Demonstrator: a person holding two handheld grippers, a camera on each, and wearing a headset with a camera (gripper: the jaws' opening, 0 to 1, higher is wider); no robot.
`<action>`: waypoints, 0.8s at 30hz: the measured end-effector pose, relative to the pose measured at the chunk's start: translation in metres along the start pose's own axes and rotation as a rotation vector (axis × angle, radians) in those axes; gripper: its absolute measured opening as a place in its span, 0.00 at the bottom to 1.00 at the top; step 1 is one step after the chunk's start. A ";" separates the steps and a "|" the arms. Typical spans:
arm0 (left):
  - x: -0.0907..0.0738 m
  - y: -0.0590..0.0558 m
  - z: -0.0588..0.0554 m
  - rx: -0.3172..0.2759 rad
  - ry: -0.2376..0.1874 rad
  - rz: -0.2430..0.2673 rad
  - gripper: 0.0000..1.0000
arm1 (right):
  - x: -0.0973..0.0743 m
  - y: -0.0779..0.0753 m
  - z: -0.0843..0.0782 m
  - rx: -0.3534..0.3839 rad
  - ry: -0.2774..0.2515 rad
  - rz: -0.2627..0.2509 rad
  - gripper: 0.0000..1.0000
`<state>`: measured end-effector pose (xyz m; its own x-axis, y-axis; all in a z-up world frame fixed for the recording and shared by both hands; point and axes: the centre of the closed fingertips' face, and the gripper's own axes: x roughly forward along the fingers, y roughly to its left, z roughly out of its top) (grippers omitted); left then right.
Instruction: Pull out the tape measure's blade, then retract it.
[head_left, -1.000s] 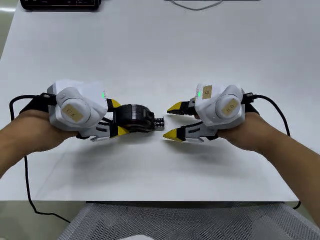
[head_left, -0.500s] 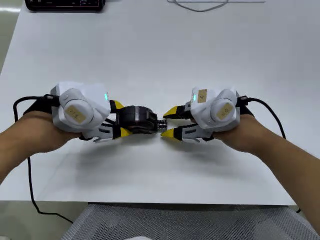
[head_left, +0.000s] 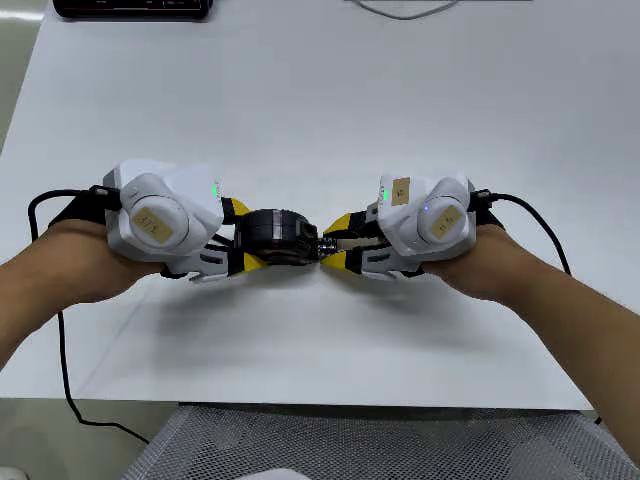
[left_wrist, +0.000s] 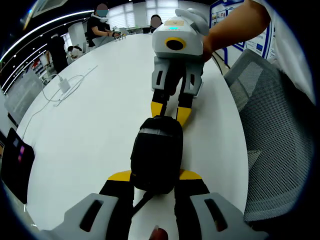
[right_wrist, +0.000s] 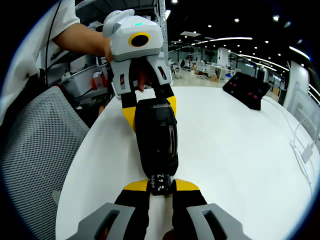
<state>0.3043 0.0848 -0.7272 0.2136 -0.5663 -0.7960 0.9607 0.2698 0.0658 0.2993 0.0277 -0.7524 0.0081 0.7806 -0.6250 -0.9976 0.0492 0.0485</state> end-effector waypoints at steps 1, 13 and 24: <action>0.000 0.000 0.000 0.000 0.000 0.000 0.26 | 0.000 0.000 0.000 -0.008 -0.001 -0.002 0.13; 0.000 0.000 0.000 0.003 0.002 0.001 0.26 | 0.003 0.002 0.002 -0.036 -0.002 0.018 0.13; -0.001 0.000 -0.001 0.014 0.006 0.000 0.25 | 0.002 0.002 0.001 -0.049 0.004 0.024 0.11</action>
<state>0.3039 0.0857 -0.7271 0.2129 -0.5614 -0.7997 0.9631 0.2587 0.0747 0.2973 0.0299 -0.7529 -0.0165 0.7784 -0.6275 -0.9997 -0.0008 0.0254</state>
